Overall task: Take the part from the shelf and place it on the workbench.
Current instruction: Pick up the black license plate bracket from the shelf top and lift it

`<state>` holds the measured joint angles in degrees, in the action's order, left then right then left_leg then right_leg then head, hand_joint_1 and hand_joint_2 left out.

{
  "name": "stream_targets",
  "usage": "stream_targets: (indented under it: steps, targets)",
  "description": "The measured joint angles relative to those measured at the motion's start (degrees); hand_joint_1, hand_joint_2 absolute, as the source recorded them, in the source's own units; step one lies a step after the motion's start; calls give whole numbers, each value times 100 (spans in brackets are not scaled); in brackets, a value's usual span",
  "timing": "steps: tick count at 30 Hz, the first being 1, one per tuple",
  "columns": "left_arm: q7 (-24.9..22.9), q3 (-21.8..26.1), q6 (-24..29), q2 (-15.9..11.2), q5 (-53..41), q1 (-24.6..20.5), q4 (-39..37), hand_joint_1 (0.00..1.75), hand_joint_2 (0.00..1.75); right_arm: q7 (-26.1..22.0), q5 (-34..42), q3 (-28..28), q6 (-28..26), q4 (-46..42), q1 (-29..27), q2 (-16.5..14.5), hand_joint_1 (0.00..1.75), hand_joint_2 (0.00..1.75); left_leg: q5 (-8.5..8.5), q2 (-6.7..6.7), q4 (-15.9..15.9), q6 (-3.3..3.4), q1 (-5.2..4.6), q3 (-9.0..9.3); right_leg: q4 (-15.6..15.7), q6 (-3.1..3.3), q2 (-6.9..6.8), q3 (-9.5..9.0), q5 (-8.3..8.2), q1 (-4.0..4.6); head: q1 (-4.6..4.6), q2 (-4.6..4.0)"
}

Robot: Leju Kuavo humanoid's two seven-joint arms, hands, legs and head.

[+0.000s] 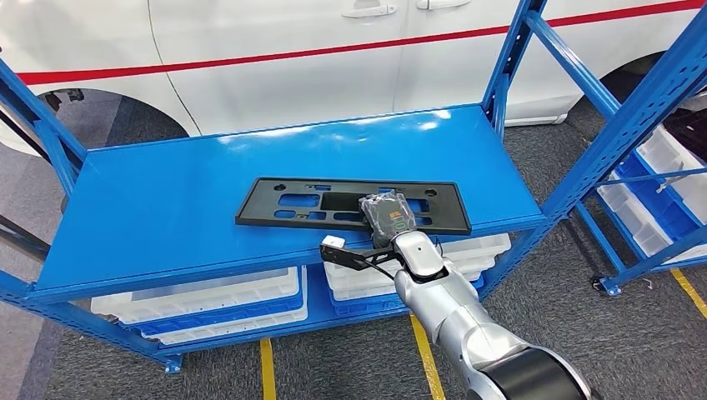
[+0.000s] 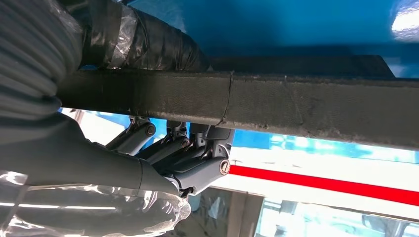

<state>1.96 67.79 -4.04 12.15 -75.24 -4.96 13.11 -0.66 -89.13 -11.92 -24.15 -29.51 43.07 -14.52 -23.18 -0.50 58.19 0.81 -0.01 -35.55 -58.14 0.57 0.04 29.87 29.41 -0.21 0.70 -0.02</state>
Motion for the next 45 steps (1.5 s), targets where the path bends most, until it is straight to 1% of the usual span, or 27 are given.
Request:
stream_targets:
  steps: [5, 10, 14, 16, 17, 19, 20, 21, 22, 23, 24, 25, 26, 27, 30, 31, 32, 33, 35, 36, 37, 38, 39, 41, 42, 44, 45]
  targets:
    - [-304, 149, -6, 4, 176, -27, 0, 0, 175, -84, -41, 9, -65, 12, 0, -50, 175, 175, 0, 0, 0, 0, 0, 0, -1, 0, 0, -1, 0, 3, -1, 0]
    - [-466, 261, -20, -3, 238, -46, 3, 0, 175, 5, -98, -176, -526, -47, -28, -126, 175, 175, -4, 0, 5, 3, -3, -5, 4, -2, 0, 2, -1, -1, 0, 0]
    - [-515, 290, -23, -34, 226, -46, 4, 0, 175, 180, -103, -740, -911, -295, -48, -123, 175, 175, -11, 1, 1, 83, -25, -2, 37, -55, 9, -6, -18, -23, 1, -1]
    - [-526, 296, -26, -39, 185, -49, 4, 0, 175, 241, -104, -1007, -1023, -536, -94, -88, 175, 175, 59, 22, -119, 126, 8, 55, -39, -93, 10, 11, 69, -19, -2, 0]
    - [-530, 296, -26, -39, 160, -51, 4, 0, 175, 314, -105, -1167, -1087, -696, -116, -46, 175, 175, 92, 32, -182, 145, 27, 77, -205, -108, 9, 84, 199, -18, -3, 0]
    - [-542, 294, -27, -39, 112, -53, 4, 0, 175, 559, -105, -1560, -1206, -1010, -140, 82, 175, 175, 118, 41, -222, 163, 43, 79, -855, -140, 8, 394, 562, -40, -7, 1]
    - [-550, 294, -26, -39, 98, -52, 4, 0, 175, 705, -105, -1783, -1239, -1143, -143, 164, 175, 175, 118, 41, -215, 163, 46, 69, -1211, -163, 8, 571, 690, -59, -5, 2]
    - [-557, 294, -26, -39, 88, -50, 4, 0, 175, 826, -104, -1986, -1255, -1250, -145, 245, 175, 175, 116, 40, -201, 159, 52, 59, -1444, -190, 7, 694, 719, -82, -7, 1]
    - [-564, 294, -25, -39, 84, -48, 4, 0, 175, 914, -104, -2174, -1262, -1348, -147, 321, 175, 175, 112, 40, -178, 148, 65, 44, -1474, -221, 5, 727, 628, -110, -7, 1]
    - [-567, 294, -25, -39, 83, -47, 4, 0, 175, 959, -104, -2330, -1263, -1433, -148, 382, 175, 175, 102, 39, -143, 126, 85, 25, -1281, -253, 1, 651, 440, -142, -7, 0]
    - [-567, 294, -25, -41, 83, -48, 4, 0, 175, 975, -103, -2455, -1265, -1506, -147, 426, 175, 175, 84, 39, -88, 89, 106, -2, -925, -294, -4, 498, 234, -180, -8, -1]
    - [-568, 294, -23, -50, 82, -51, 6, 0, 175, 983, -103, -2560, -1270, -1570, -145, 459, 175, 175, 67, 37, -29, 39, 114, -44, -608, -325, 6, 347, 89, -195, -8, 0]
    - [-568, 294, -21, -58, 81, -55, 8, 0, 175, 985, -103, -2649, -1278, -1627, -143, 488, 175, 175, 56, 30, 31, -10, 117, -84, -396, -320, 24, 258, -9, -198, -7, 0]
    - [-569, 294, -20, -66, 81, -59, 9, 0, 175, 994, -103, -2719, -1285, -1668, -143, 513, 175, 175, 57, 21, 87, -58, 107, -126, -298, -288, 44, 233, -30, -201, -6, 0]
    - [-573, 294, -18, -75, 72, -49, 11, 0, 175, 1231, -103, -2981, -1268, -1786, -136, 582, 175, 175, 103, -1, 141, -165, 110, -217, -339, -99, 65, 359, -76, -183, -5, 0]
    - [-575, 293, -17, -78, 66, -42, 11, 0, 175, 1353, -101, -3119, -1225, -1848, -121, 610, 175, 175, 29, 6, 198, -191, 124, -263, -342, -40, 60, 403, -115, -174, -4, 0]
    - [-578, 292, -16, -80, 58, -39, 11, 0, 175, 1443, -98, -3270, -1167, -1918, -100, 643, 175, 175, -133, 14, 358, -211, 133, -332, -336, 19, 54, 448, -159, -172, -4, 0]
    - [-581, 291, -17, -82, 47, -39, 11, 0, 175, 1503, -97, -3431, -1098, -1995, -80, 678, 175, 175, -369, 22, 626, -224, 138, -426, -332, 68, 49, 496, -203, -164, -3, 0]
    - [-585, 288, -18, -92, 25, -42, 11, 0, 175, 1555, -97, -3746, -976, -2144, -67, 750, 175, 175, -847, 26, 1346, -235, 135, -628, -334, 124, 43, 600, -284, -124, -4, -1]
    - [-585, 287, -18, -98, 16, -43, 11, 0, 175, 1571, -101, -3890, -928, -2216, -73, 783, 175, 175, -973, 26, 1608, -227, 131, -664, -336, 139, 38, 654, -324, -97, -3, -1]
    - [-585, 285, -18, -104, 10, -45, 11, 0, 175, 1583, -104, -4013, -883, -2291, -86, 814, 175, 175, -995, 26, 1693, -206, 124, -610, -339, 149, 34, 706, -363, -67, -4, 0]
    - [-585, 282, -18, -107, 6, -45, 11, 0, 175, 1589, -107, -4101, -845, -2367, -101, 839, 175, 175, -923, 26, 1565, -171, 110, -451, -341, 155, 31, 754, -401, -40, -3, 0]
    - [-585, 279, -18, -110, 2, -45, 11, 0, 175, 1591, -108, -4167, -813, -2444, -110, 861, 175, 175, -801, 24, 1265, -118, 85, -206, -341, 159, 30, 795, -438, -16, -3, 0]
    - [-585, 270, -17, -129, 0, -51, 11, 0, 175, 1598, -105, -4229, -785, -2593, -112, 892, 175, 175, -664, 25, 488, 11, 20, 316, -331, 149, 23, 846, -513, 2, -4, -1]
    - [-584, 267, -17, -141, 0, -55, 11, 0, 175, 1602, -104, -4254, -783, -2652, -106, 905, 175, 175, -634, 23, 234, 57, -17, 472, -318, 124, 15, 857, -553, -8, -4, -1]
    - [-583, 261, -19, -158, 0, -61, 11, 0, 175, 1604, -103, -4310, -783, -2750, -101, 924, 175, 175, -574, 23, 46, 97, -74, 542, -273, 47, 1, 862, -641, -40, -2, -1]
    - [-583, 259, -20, -157, 1, -62, 11, 0, 175, 1604, -103, -4334, -783, -2779, -102, 931, 175, 175, -506, 26, -20, 114, -64, 533, -255, 10, -2, 862, -675, -47, -2, -1]
